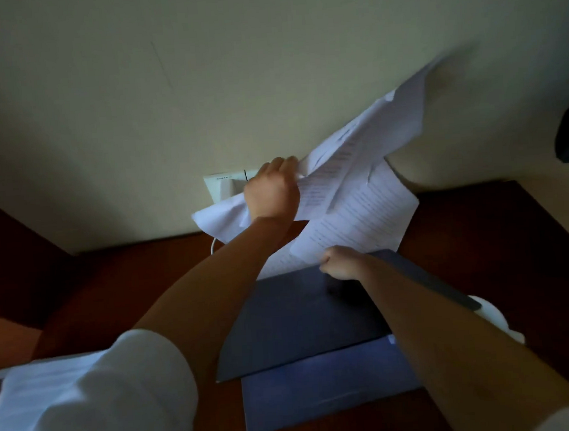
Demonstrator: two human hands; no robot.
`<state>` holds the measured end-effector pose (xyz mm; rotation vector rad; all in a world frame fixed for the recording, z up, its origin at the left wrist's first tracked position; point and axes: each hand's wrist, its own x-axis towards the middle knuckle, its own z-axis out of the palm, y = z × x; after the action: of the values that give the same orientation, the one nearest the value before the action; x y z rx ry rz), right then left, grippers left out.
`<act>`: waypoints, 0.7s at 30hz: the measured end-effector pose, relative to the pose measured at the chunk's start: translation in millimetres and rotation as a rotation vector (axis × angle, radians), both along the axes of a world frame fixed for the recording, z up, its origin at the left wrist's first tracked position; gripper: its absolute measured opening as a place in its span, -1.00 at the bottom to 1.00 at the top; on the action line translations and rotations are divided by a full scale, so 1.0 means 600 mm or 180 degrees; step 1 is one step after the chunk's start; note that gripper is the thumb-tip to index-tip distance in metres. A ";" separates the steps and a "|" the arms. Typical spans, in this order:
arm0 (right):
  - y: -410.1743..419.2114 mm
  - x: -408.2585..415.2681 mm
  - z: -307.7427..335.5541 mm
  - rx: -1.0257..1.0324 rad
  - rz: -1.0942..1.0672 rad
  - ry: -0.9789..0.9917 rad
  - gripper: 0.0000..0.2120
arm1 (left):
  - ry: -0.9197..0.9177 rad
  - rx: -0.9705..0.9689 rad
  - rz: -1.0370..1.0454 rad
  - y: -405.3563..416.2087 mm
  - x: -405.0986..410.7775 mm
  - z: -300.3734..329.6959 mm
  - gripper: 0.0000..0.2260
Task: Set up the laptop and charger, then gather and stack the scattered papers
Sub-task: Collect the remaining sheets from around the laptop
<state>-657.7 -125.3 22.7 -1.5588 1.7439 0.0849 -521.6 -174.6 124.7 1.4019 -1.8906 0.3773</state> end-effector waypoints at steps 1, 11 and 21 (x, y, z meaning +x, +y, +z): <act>0.009 -0.002 0.008 -0.0065 -0.0039 -0.0013 -0.86 | 0.0107 0.0011 -0.0002 0.008 0.002 0.011 -0.75; 0.085 0.001 0.108 -0.0978 -0.1241 -0.0782 -0.63 | 0.1357 0.0575 -0.0022 0.109 0.048 0.074 -0.84; 0.127 0.040 0.193 -0.0882 -0.2330 -0.2943 -0.65 | 0.2888 0.0839 0.0642 0.190 0.138 0.126 -0.84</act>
<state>-633.6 -49.3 138.4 -0.7892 1.4436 -1.0946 -438.6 -60.6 200.6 1.5671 -1.0743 -0.3894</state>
